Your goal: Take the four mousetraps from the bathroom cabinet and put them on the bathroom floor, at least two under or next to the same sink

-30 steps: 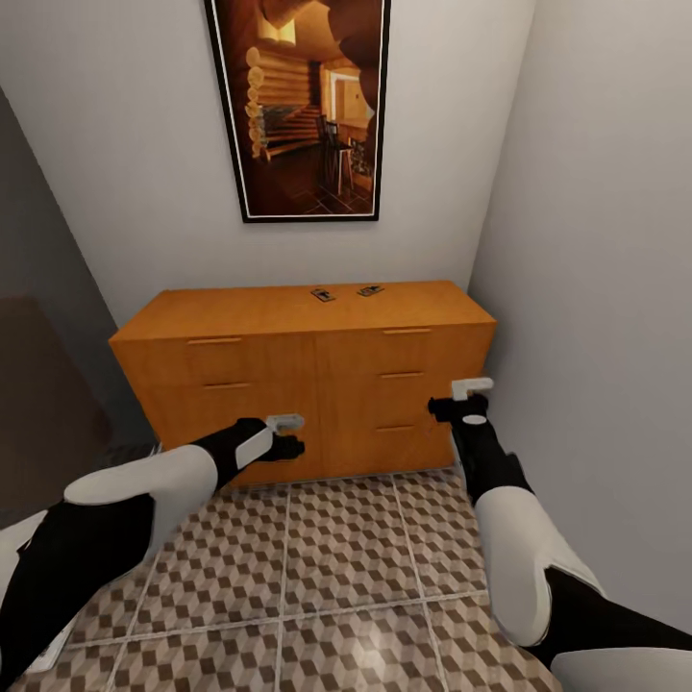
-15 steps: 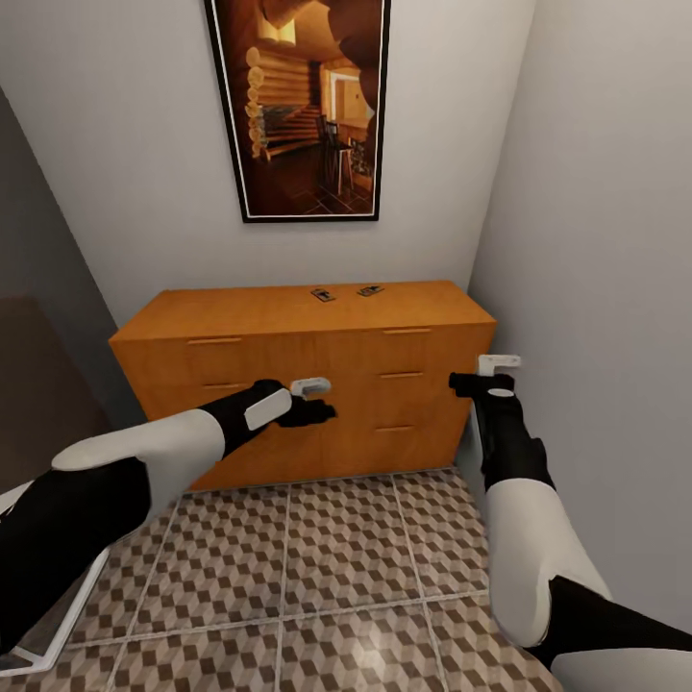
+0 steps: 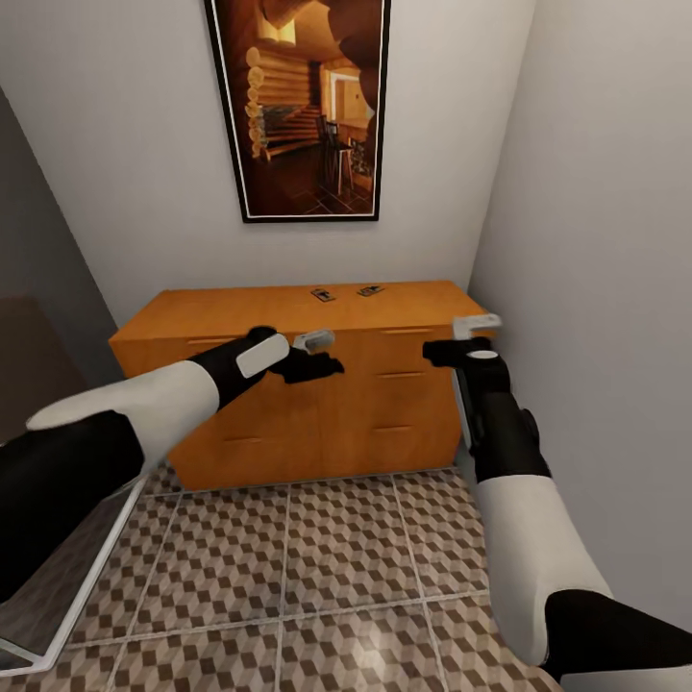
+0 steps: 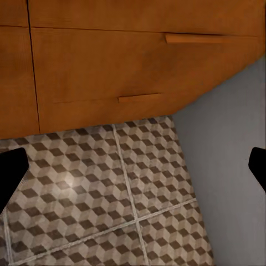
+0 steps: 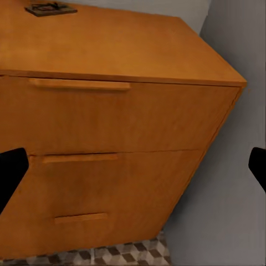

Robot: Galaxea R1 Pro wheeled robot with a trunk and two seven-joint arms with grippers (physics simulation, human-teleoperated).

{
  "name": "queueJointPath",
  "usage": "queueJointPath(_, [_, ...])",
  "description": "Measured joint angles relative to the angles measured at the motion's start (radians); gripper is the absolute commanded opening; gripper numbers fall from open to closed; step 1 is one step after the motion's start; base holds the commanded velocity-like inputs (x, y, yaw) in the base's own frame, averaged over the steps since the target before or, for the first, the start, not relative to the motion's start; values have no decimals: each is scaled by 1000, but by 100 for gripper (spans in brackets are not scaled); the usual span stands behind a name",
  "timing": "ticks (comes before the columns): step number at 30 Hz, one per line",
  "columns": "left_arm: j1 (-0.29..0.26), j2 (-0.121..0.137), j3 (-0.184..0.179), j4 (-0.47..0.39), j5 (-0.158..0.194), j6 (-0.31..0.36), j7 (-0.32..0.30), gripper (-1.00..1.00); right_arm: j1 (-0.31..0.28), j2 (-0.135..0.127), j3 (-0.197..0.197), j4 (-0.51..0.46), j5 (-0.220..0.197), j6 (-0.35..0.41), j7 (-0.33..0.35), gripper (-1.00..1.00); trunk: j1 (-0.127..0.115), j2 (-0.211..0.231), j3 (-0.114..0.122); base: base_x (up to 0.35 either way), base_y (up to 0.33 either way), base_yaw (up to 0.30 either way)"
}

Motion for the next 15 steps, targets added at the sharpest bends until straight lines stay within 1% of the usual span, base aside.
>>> queueJointPath(2, [-11,-1,1,0,-1,-2,0,100,-3,0,25,-6,-36,15,-2,100,0,0,0,0,0,0])
queueJointPath(4, [-21,-1,2,1,-1,-4,0,100,-15,0,41,-8,-69,24,-4,100,0,0,0,0,0,0])
queueJointPath(6, [-35,-1,3,2,-3,-6,1,100,-42,0,54,-2,-104,31,-5,100,0,0,0,0,0,0])
queueJointPath(9, [-50,-1,3,4,-3,-8,1,100,-71,0,61,20,-123,35,-6,100,0,0,0,0,0,0])
queueJointPath(12, [-68,-1,3,5,-3,-8,2,100,-106,0,65,53,-134,35,-7,100,0,0,0,0,0,0])
queueJointPath(13, [-79,-1,4,6,-4,-9,2,100,-132,0,66,77,-138,35,-7,100,0,0,0,0,0,0])
queueJointPath(15, [-91,0,4,8,-4,-9,2,100,-161,0,67,107,-141,34,-8,100,0,0,0,0,0,0])
